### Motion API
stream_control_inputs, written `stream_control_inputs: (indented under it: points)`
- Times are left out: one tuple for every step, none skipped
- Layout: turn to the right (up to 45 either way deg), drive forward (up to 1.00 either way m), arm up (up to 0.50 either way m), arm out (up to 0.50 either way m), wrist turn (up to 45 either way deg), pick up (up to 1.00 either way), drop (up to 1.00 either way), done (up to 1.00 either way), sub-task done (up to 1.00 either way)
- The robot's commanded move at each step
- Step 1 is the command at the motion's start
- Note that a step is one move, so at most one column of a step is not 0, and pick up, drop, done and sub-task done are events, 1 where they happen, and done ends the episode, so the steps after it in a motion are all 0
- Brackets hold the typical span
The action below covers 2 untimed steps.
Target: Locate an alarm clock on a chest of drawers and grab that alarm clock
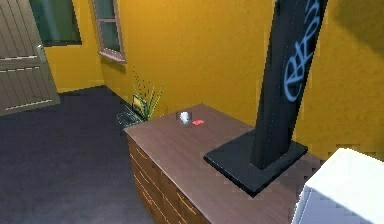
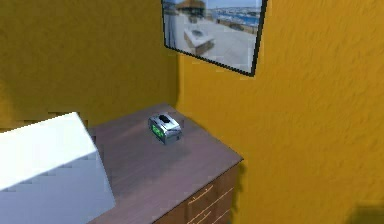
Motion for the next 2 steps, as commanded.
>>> stream_control_inputs:
  points:
    - [0.0,0.00,0.50,0.00,0.0,0.00,0.00,0.00,0.00]
    - [0.0,0.00,0.34,0.00,0.0,0.00,0.00,0.00,0.00]
